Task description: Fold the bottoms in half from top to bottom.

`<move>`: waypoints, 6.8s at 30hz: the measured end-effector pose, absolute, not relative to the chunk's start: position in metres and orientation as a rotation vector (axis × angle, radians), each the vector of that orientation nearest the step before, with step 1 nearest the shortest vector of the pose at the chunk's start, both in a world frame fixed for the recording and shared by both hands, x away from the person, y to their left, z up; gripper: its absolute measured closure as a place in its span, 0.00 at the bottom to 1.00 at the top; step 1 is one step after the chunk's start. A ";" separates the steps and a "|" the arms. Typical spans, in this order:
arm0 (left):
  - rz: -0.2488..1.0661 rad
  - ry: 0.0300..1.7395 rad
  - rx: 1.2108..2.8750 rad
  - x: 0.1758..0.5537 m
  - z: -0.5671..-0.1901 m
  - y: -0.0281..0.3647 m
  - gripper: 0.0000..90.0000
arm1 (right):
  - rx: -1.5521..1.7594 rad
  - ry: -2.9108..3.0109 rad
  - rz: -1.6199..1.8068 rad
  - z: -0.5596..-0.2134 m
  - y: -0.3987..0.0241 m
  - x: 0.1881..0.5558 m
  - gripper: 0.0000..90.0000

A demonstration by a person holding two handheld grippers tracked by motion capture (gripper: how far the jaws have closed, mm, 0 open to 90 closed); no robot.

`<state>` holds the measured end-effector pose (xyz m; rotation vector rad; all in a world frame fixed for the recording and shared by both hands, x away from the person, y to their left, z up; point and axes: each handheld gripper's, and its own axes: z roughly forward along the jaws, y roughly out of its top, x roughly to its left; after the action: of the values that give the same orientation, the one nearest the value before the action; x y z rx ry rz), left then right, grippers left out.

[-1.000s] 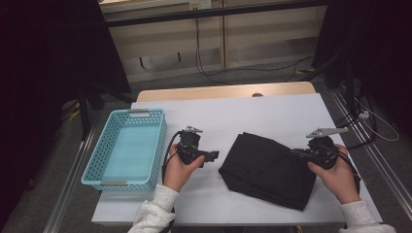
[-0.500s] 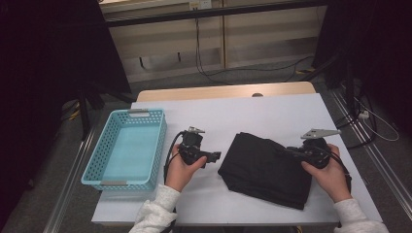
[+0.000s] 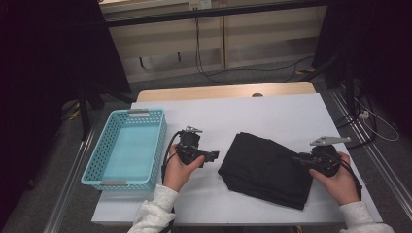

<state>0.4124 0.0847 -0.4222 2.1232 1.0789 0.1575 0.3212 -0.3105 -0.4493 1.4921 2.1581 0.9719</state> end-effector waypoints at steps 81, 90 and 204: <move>0.143 1.001 2.272 0.369 -0.450 0.049 0.22 | 1.367 2.059 1.096 -0.447 -0.290 0.311 0.27; 0.160 0.994 2.254 0.357 -0.449 0.049 0.42 | 1.374 2.053 1.101 -0.449 -0.289 0.309 0.26; 0.208 1.422 1.983 0.459 -0.420 0.115 0.22 | 1.371 2.007 1.193 -0.448 -0.279 0.303 0.23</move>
<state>0.4594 0.1151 -0.4199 1.9833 1.4222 0.2077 0.3027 -0.2792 -0.4482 1.3715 2.0073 1.1926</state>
